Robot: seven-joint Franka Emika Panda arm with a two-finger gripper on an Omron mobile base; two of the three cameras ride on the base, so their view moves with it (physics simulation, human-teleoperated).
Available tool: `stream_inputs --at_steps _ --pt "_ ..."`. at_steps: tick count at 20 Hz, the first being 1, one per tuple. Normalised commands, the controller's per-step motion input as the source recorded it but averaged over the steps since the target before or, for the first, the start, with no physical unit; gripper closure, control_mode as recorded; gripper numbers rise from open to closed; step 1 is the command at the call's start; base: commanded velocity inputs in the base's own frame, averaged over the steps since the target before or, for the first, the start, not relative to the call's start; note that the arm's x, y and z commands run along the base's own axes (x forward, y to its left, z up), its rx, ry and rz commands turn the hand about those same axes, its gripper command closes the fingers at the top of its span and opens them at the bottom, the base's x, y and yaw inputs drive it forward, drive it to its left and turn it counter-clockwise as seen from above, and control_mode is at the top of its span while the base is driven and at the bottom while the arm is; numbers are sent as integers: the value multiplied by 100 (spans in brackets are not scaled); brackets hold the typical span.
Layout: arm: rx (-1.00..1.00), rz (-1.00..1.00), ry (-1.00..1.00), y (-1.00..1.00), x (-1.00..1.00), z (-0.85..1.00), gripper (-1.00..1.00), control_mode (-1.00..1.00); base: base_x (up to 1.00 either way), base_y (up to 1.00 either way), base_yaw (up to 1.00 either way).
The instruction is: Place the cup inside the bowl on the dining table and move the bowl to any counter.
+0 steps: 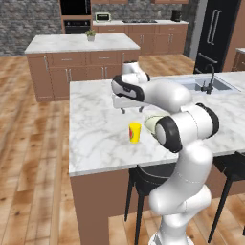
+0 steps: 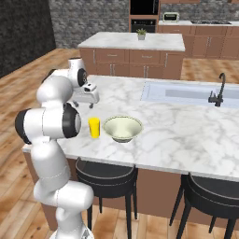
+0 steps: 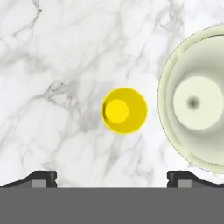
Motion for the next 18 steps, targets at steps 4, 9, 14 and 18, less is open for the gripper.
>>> stream_inputs --at_steps 4,9,14,18 --pt "0 0 0 0 44 -29 -100 -100 0 0 0" --pt "0 0 0 0 41 -26 -100 -100 0 0 0" --pt "0 0 0 0 36 -18 -100 -100 0 0 0" --pt "0 0 1 0 0 -1 -100 -100 0 0 0"
